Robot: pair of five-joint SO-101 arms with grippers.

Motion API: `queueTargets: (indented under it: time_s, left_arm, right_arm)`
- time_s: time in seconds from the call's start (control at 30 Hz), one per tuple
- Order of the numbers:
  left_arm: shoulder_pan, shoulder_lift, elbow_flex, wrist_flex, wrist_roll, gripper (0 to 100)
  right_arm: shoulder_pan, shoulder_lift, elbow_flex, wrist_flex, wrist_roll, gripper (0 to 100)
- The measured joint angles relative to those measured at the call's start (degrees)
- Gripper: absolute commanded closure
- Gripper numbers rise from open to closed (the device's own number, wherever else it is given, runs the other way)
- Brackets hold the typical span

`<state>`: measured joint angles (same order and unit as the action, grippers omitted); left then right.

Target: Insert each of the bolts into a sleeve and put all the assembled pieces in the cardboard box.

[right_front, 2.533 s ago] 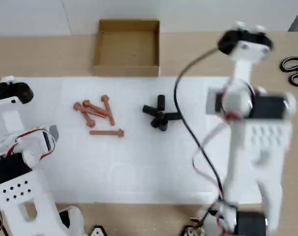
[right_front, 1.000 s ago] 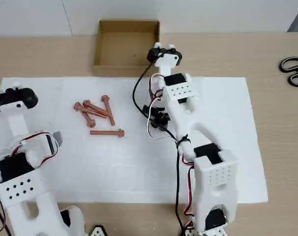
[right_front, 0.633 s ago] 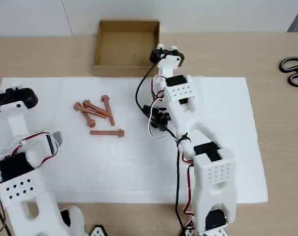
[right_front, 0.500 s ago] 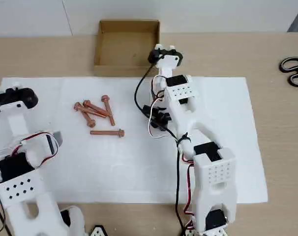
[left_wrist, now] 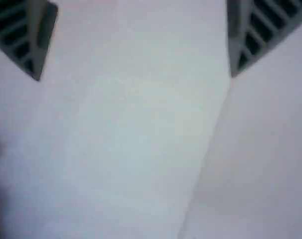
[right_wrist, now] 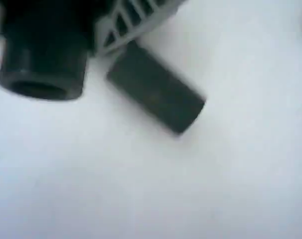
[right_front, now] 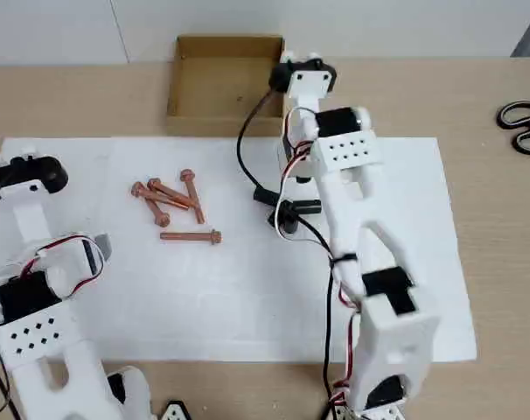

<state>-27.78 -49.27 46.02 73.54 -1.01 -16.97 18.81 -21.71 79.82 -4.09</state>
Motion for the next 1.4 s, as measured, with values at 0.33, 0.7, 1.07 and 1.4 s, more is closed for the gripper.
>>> queueTargets:
  time_s: [0.33, 0.7, 1.07, 1.4]
  left_arm:
    - [0.00, 14.95, -10.11, 2.11, -2.99, 77]
    - [13.19, 45.01, -31.82, 2.55, 10.73, 77]
    - [24.26, 65.23, -46.86, 0.35, 17.14, 77]
    - [29.01, 77.10, -58.73, 0.35, 17.49, 77]
  right_arm:
    - [0.18, -12.13, 0.97, 17.85, 13.19, 98.4]
    - [0.26, -15.91, 10.73, 18.11, 17.67, 98.4]
    - [0.26, -15.91, 16.97, 18.11, 17.67, 98.4]
    - [0.26, -15.91, 16.97, 18.11, 17.67, 98.4]
